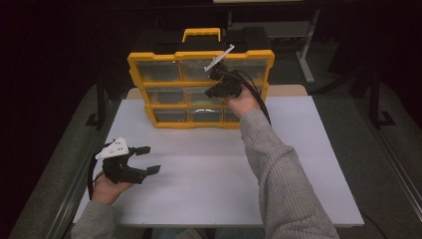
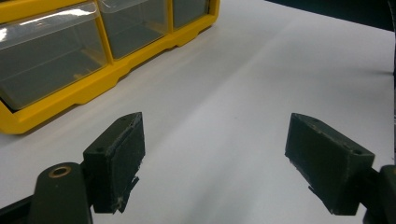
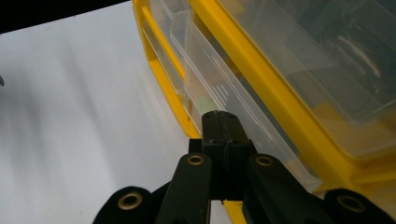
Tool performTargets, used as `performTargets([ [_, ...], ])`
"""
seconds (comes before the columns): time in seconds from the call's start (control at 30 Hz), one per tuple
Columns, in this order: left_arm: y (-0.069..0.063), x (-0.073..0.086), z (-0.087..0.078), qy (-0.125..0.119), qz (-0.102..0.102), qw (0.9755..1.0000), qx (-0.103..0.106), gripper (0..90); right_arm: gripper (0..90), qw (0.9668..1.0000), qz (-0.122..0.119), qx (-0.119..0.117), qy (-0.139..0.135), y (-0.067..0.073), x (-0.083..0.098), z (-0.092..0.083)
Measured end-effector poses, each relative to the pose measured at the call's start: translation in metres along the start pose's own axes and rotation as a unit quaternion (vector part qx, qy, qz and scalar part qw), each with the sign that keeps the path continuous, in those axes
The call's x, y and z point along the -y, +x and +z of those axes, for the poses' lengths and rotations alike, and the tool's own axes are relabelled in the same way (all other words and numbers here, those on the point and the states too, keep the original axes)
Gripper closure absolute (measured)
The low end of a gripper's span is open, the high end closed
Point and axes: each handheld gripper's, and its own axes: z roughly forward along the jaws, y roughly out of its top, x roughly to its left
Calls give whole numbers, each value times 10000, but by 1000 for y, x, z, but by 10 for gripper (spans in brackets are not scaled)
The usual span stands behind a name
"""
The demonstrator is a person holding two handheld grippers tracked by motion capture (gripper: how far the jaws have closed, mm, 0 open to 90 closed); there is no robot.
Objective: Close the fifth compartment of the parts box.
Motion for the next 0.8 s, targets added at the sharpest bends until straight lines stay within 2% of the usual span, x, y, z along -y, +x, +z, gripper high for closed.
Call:
performTargets([
  [0.4, 0, 0, 1, 32, -14, 10000, 5, 198, 889, 9999, 75, 92, -117, -6, 1, 4],
  [0.73, 0, 0, 2, 41, 19, 10000, 6, 198, 888, 9997, 162, 32, -184, -5, 4, 6],
  [0.8, 0, 1, 2, 42, -3, 10000, 0, 198, 888, 9996, 120, -70, -226, -4, 6, 7],
])
